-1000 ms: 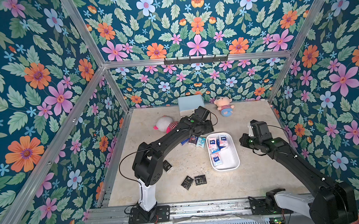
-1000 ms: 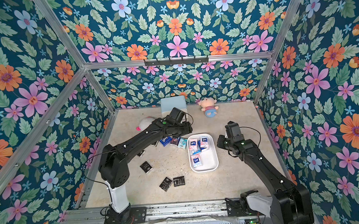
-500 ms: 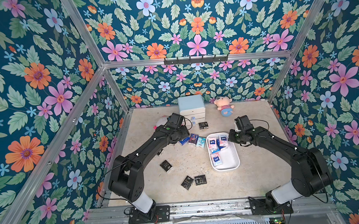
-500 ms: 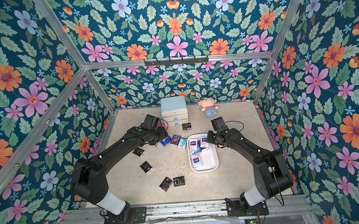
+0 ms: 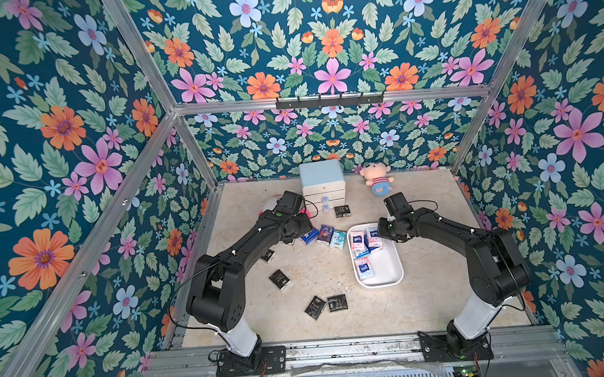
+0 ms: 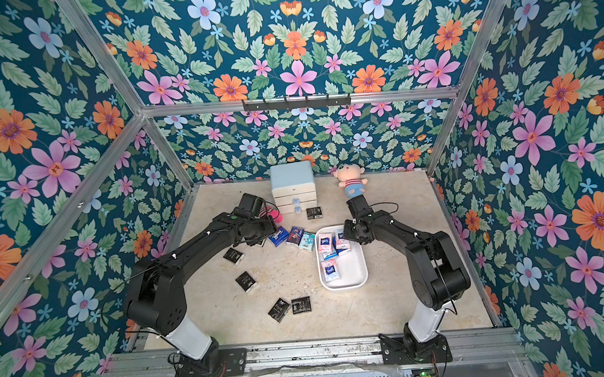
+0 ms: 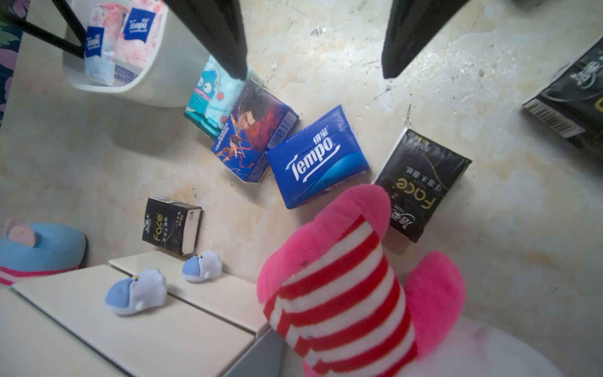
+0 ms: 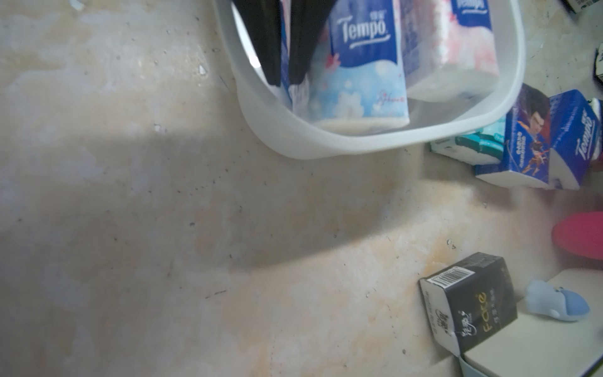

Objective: Put the pocket tissues into the storage box
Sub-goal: Place the pocket tissues in the storage box, then pick up the pocket tissues from the center of the board.

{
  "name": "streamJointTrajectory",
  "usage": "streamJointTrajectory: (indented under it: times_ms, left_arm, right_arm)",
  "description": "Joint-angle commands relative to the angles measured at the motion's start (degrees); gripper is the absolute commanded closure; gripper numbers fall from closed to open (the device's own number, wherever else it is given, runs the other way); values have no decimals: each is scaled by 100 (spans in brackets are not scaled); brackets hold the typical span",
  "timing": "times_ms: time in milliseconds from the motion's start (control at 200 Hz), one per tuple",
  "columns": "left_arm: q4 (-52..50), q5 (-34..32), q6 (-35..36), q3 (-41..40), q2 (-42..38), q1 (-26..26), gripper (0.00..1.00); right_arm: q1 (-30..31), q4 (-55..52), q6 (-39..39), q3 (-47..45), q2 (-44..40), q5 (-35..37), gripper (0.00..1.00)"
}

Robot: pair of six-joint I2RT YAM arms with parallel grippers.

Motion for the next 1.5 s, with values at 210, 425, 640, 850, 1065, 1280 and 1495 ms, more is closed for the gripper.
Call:
streamJointTrajectory:
  times_ms: [210, 425, 640, 850, 1065, 1280, 1495]
  left_arm:
    - [-10, 265, 275, 480, 535, 27, 28]
    - [-13, 251, 511, 846, 931, -116, 22]
    - [-499, -297, 1431, 1379, 1453, -193, 22]
    - [-760, -618, 2658, 1615, 1857, -175, 20]
    - [-707, -213, 3249, 1967, 2349, -123, 19]
    - [-764, 487, 3082, 1885, 2385, -114, 21]
    - [-528, 672, 2510, 1147, 1945, -122, 21]
  right_arm:
    - [76, -26, -106, 206, -45, -156, 84]
    - [72, -296, -190, 158, -358, 142, 73]
    - [72, -364, -95, -20, -985, 166, 50]
    - [73, -359, 43, -321, -1429, 231, 40]
    - [69, -493, 48, -413, -1622, 384, 39]
    - [72, -614, -6, -429, -1745, 591, 38]
    - [24, -579, -18, -536, -1816, 650, 36]
